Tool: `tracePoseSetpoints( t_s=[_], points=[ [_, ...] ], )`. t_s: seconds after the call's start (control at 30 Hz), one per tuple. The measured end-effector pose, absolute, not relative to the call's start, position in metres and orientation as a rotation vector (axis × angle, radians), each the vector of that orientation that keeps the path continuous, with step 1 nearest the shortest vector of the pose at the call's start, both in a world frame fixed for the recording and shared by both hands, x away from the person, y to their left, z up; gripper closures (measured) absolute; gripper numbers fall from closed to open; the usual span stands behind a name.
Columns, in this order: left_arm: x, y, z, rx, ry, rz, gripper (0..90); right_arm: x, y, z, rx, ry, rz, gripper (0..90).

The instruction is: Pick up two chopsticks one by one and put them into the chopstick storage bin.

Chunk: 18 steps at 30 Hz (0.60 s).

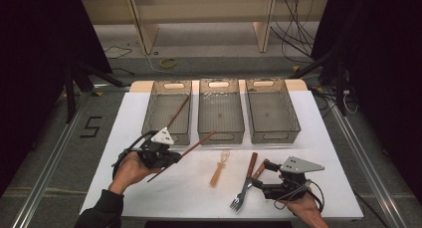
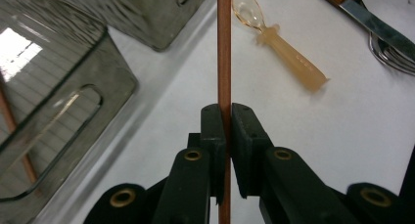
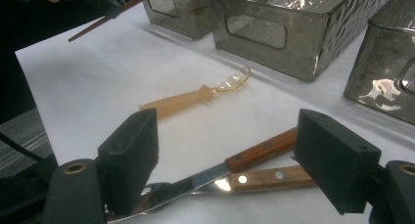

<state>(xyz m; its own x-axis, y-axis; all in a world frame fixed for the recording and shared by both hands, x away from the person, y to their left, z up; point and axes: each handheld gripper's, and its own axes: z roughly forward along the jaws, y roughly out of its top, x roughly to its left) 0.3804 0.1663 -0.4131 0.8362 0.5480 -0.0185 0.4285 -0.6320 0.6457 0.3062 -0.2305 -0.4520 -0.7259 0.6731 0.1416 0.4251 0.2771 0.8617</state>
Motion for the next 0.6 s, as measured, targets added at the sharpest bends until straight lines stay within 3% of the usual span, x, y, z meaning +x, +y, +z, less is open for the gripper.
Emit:
tracePoseSetpoints(
  t_s=[0.6],
  points=[
    [0.408,0.179,-0.384,2.251,0.782,0.312,83.9,0.308,-0.231,-0.453,1.027,2.292,1.427,25.6]
  ],
)
